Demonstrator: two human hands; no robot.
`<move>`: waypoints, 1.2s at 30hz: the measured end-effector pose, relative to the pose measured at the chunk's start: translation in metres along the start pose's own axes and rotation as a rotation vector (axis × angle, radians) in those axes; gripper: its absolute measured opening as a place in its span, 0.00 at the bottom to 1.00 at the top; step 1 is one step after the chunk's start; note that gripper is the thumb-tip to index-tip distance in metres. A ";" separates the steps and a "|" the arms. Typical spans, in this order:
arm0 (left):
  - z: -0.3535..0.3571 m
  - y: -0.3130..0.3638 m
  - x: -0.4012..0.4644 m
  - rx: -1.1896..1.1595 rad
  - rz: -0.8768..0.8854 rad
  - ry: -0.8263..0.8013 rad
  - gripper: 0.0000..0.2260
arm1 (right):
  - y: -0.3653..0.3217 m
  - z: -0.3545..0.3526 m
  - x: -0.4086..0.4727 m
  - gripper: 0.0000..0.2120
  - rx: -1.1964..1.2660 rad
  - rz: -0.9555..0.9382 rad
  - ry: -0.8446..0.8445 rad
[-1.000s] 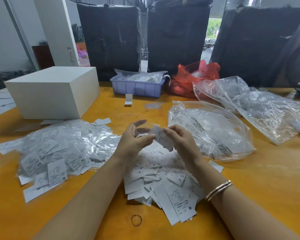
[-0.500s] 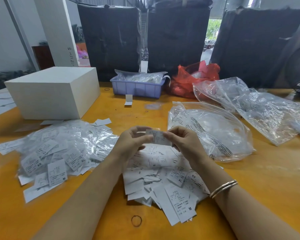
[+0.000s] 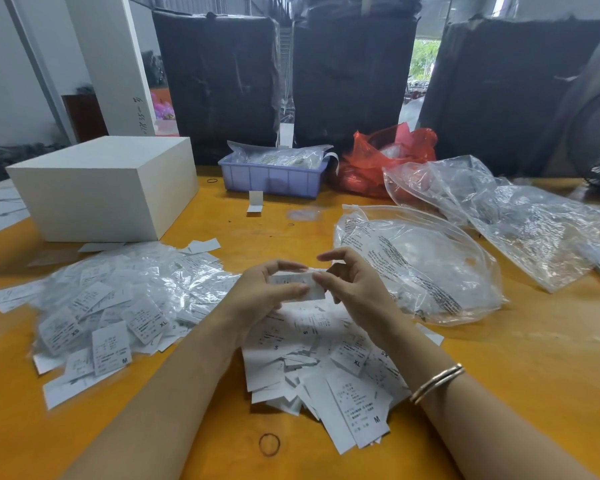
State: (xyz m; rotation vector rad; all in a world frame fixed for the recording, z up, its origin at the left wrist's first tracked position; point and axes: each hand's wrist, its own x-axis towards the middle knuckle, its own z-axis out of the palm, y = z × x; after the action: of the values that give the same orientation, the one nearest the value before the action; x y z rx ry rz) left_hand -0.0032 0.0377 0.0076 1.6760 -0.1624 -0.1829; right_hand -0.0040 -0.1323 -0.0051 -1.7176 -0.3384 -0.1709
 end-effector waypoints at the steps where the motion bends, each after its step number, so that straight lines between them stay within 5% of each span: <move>1: -0.002 0.001 0.001 -0.028 0.010 0.027 0.13 | -0.001 -0.002 0.001 0.07 -0.026 -0.023 0.026; 6: -0.023 0.001 0.008 0.013 0.085 0.330 0.15 | 0.000 -0.039 0.011 0.05 -0.442 -0.263 0.577; 8: -0.036 -0.003 0.011 0.139 0.078 0.481 0.18 | 0.007 -0.060 0.014 0.08 -0.652 -0.189 0.662; 13: -0.045 -0.015 0.016 0.659 -0.033 0.556 0.26 | 0.032 -0.084 0.016 0.14 -1.104 0.260 0.417; 17: -0.041 -0.018 0.013 1.007 -0.114 0.552 0.29 | 0.034 -0.080 0.021 0.10 -1.395 0.349 0.239; 22: -0.036 -0.018 0.011 1.214 -0.002 0.670 0.27 | 0.035 -0.078 0.022 0.12 -1.400 0.289 0.338; 29: -0.006 -0.021 0.012 1.003 0.366 0.570 0.19 | 0.034 -0.080 0.017 0.04 -1.142 0.165 0.565; 36: 0.014 -0.024 0.011 0.755 0.425 0.475 0.15 | 0.030 -0.075 0.014 0.03 -0.980 -0.071 0.672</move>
State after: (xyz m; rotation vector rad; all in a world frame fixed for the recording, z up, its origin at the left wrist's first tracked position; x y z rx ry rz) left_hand 0.0047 0.0248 -0.0181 2.3248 -0.2407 0.6717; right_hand 0.0248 -0.2086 -0.0161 -2.4511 0.2448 -1.0754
